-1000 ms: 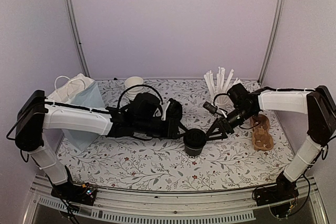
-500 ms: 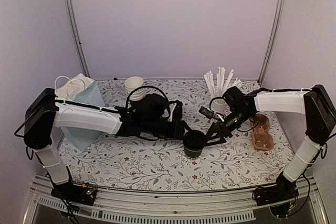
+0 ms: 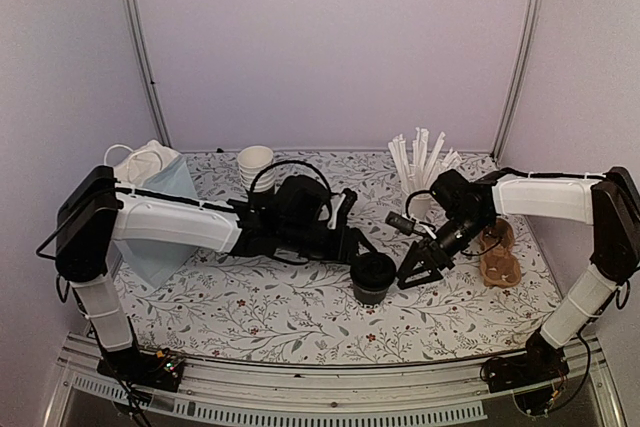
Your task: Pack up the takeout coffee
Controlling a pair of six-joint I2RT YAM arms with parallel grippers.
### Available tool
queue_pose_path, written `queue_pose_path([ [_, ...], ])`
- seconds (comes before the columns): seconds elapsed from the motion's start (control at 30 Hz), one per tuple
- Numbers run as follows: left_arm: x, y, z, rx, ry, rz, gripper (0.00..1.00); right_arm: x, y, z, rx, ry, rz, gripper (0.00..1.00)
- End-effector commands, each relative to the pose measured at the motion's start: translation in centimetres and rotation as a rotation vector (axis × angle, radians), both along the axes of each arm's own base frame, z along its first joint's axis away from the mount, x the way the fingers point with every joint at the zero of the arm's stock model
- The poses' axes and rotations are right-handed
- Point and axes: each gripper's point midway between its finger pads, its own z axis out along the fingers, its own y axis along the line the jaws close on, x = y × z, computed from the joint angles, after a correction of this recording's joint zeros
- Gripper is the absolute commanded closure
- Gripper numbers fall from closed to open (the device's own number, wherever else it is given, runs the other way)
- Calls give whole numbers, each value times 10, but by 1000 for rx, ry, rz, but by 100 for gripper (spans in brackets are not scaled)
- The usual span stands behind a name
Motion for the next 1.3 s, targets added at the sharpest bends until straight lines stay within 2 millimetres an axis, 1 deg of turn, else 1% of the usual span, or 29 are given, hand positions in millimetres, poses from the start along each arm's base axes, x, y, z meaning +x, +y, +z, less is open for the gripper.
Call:
queue_pose_path([
  [0.0,13,13,19,4,-79,57,43,1,-9,7,8,-4,-14,30],
  [0.13,12,37,17,34,-32,155,43,16,-16,13,29,-11,-63,34],
  [0.27,-7,57,1,14,110,211,43,38,-16,11,6,-47,-137,42],
  [0.37,-23,58,-3,-58,203,203,44,52,-13,9,-9,-69,-172,45],
  [0.47,-35,52,-2,-125,232,165,43,62,-6,12,12,-59,-182,44],
  [0.53,-36,45,3,-157,222,146,43,65,0,18,47,-46,-172,42],
  [0.63,-32,36,4,-158,207,129,43,67,4,15,62,-23,-163,40],
  [0.73,-29,28,5,-167,197,114,43,63,5,7,57,12,-154,40],
  [0.83,-24,23,7,-176,182,107,43,53,5,3,61,32,-129,40],
  [1.03,-15,19,5,-185,173,107,43,30,8,8,68,15,-73,41],
  [1.17,-9,14,6,-200,166,96,44,24,5,9,49,9,-71,41],
  [1.27,-8,7,5,-206,172,71,44,21,3,9,36,18,-71,41],
])
